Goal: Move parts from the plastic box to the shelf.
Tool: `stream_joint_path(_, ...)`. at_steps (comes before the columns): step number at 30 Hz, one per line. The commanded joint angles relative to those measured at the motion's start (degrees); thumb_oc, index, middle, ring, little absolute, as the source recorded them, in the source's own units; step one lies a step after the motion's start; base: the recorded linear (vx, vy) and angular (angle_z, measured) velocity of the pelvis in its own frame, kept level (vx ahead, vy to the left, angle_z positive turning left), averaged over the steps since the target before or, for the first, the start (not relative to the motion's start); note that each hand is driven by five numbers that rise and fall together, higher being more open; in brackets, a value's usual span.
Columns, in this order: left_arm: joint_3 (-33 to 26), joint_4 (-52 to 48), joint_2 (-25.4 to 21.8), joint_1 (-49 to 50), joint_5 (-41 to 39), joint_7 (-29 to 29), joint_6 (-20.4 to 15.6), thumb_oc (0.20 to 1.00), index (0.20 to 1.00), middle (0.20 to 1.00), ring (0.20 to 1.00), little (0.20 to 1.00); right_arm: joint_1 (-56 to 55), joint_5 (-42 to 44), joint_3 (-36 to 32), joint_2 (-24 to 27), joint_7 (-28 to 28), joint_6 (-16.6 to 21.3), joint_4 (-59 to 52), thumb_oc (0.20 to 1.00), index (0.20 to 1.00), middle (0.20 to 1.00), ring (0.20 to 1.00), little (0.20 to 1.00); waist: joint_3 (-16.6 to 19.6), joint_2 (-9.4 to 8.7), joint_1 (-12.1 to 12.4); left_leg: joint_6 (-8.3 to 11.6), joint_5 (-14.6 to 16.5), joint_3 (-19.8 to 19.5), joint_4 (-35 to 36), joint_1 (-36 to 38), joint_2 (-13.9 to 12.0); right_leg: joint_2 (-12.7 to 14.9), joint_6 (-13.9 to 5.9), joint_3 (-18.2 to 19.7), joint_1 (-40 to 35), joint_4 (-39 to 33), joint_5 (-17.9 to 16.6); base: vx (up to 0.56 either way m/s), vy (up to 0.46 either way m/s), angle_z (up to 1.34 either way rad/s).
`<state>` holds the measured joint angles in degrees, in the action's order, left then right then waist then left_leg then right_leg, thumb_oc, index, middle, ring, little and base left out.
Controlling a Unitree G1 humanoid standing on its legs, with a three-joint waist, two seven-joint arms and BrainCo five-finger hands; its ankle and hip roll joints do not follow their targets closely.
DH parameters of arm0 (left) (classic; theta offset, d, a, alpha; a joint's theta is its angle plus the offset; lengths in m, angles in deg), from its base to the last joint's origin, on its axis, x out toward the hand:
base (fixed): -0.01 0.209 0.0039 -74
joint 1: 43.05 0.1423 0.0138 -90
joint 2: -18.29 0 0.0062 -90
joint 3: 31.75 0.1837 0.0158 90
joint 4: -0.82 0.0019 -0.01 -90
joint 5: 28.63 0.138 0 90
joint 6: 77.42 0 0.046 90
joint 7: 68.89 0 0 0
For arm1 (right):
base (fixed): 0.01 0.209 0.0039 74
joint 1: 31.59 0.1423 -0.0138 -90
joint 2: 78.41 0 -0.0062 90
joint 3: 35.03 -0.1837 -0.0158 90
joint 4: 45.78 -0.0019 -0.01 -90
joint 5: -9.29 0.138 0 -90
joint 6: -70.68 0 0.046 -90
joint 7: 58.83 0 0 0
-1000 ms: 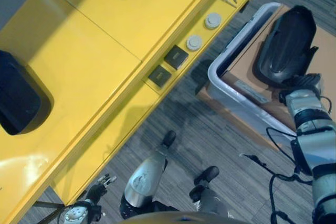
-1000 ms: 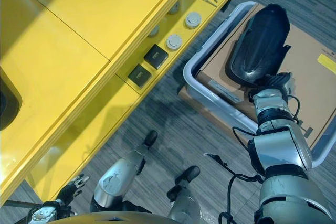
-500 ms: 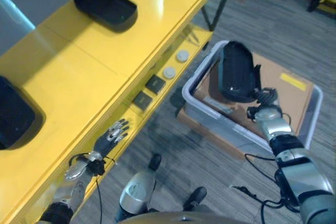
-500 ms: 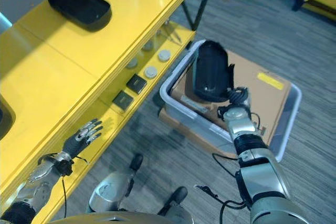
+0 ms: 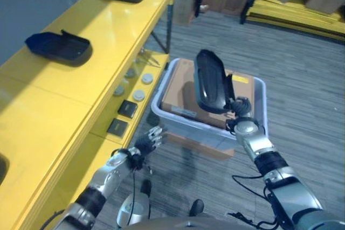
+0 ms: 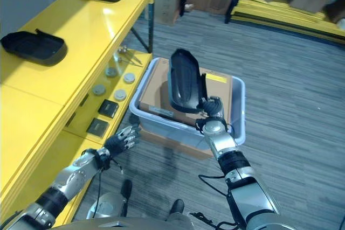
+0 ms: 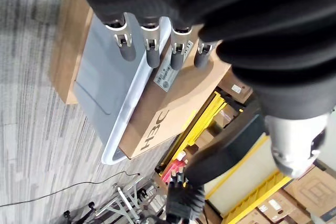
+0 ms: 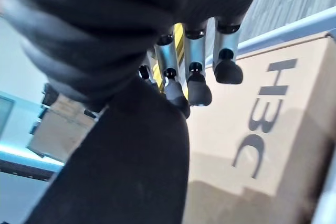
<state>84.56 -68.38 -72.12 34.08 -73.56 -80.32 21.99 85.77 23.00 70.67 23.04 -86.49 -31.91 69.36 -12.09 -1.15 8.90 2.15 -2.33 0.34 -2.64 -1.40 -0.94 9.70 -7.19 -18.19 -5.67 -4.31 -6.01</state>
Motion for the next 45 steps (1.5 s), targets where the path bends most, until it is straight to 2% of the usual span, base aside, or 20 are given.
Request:
stream_joint_path(1, 2.4, 4.7, 3.5, -4.5, -2.4, 8.7, -0.2, 1.0, 1.0, 1.0, 1.0, 1.0, 5.3, -0.7, 2.1, 1.4, 1.3, 4.5, -4.3, 0.2, 0.2, 0.2, 0.2, 0.2, 5.4, -0.05, 0.9, 0.21, 2.1, 2.8, 2.8, 2.0, -3.2, 3.1, -4.34, 2.4, 1.8, 3.4, 2.3, 0.03, -0.005, -0.4)
stream_joint_path(4, 0.8, 7.5, 6.2, -9.9, -3.6, 13.5, 1.5, 1.0, 1.0, 1.0, 1.0, 1.0, 5.8, -1.0, 3.8, 0.3, 4.2, 4.0, -8.0, 0.2, 0.2, 0.2, 0.2, 0.2, 6.4, 0.06, -1.2, 0.49, 2.3, 4.7, 2.5, 3.3, -4.0, 3.0, -4.37, 3.4, 1.4, 3.4, 2.4, 0.04, -0.006, -0.43)
stream_joint_path(8, -0.3, 10.2, 8.5, -13.4, -5.2, 15.9, 1.4, 1.0, 1.0, 1.0, 1.0, 1.0, 6.7, -0.7, 5.6, -1.4, 5.8, 3.5, -8.8, 0.2, 0.2, 0.2, 0.2, 0.2, 7.1, 0.15, -2.4, 0.82, 2.4, 5.9, 2.2, 4.2, -4.6, 3.1, -4.43, 3.8, 1.0, 3.2, 2.5, 0.04, 0.005, -0.25)
stream_joint_path(13, -2.1, 10.7, 10.6, -16.7, -9.5, 19.7, -2.5, 1.0, 1.0, 1.0, 1.0, 1.0, 7.5, -1.6, 7.8, -3.5, 6.8, 2.9, -8.1, 0.2, 0.2, 0.2, 0.2, 0.2, 7.6, 0.22, -3.1, 1.26, 2.6, 6.6, 1.7, 4.8, -5.1, 3.3, -4.61, 3.7, 0.4, 3.0, 2.6, 0.03, 0.004, -0.1)
stream_joint_path(16, -4.6, 9.2, 10.2, -18.2, -11.3, 20.0, -5.4, 1.0, 1.0, 1.0, 1.0, 1.0, 7.0, -1.8, 8.5, -3.5, 7.2, 2.6, -7.5, 0.2, 0.2, 0.2, 0.2, 0.2, 7.7, 0.21, -3.0, 1.54, 2.8, 6.3, 1.0, 4.8, -5.4, 3.5, -4.64, 3.3, 0.2, 3.4, 2.8, 0.0, 0.0, 0.0)
stream_joint_path(21, -6.0, 6.9, 9.6, -17.9, -13.4, 21.4, -7.8, 1.0, 1.0, 1.0, 1.0, 1.0, 6.2, -1.4, 8.0, -3.0, 7.6, 2.9, -7.0, 0.2, 0.2, 0.2, 0.2, 0.2, 7.7, 0.24, -2.7, 1.71, 2.8, 5.6, 1.0, 4.9, -5.3, 3.4, -4.62, 2.9, -0.1, 3.5, 3.0, 0.0, 0.0, 0.0)
stream_joint_path(28, -6.7, 5.7, 8.3, -16.1, -12.8, 18.2, -5.7, 1.0, 1.0, 1.0, 1.0, 1.0, 4.9, -1.1, 7.6, -1.6, 8.2, 3.0, -6.9, 0.2, 0.2, 0.2, 0.2, 0.2, 7.3, 0.19, -2.3, 1.74, 2.7, 4.8, 1.0, 4.9, -4.9, 3.4, -4.55, 2.5, -0.2, 3.7, 3.1, 0.0, 0.002, 0.01)
stream_joint_path(37, -4.2, 3.5, 8.5, -15.8, -11.3, 19.0, -4.3, 1.0, 1.0, 1.0, 1.0, 1.0, 5.1, -0.8, 7.9, -2.2, 9.2, 2.9, -6.9, 0.2, 0.2, 0.2, 0.2, 0.2, 6.9, 0.29, -2.4, 1.76, 2.5, 4.8, 1.6, 5.3, -4.9, 3.4, -4.61, 2.5, -0.3, 3.7, 2.9, 0.0, 0.0, 0.0)
stream_joint_path(45, -3.4, 3.5, 8.8, -16.3, -8.9, 19.6, -5.7, 1.0, 1.0, 1.0, 1.0, 1.0, 5.7, -0.6, 9.5, -3.1, 10.5, 1.5, -7.7, 0.2, 0.2, 0.2, 0.2, 0.2, 6.8, 0.25, -2.6, 1.84, 2.3, 5.0, 1.9, 5.7, -4.9, 3.3, -4.63, 2.6, -0.4, 3.6, 2.8, 0.0, 0.0, 0.0)
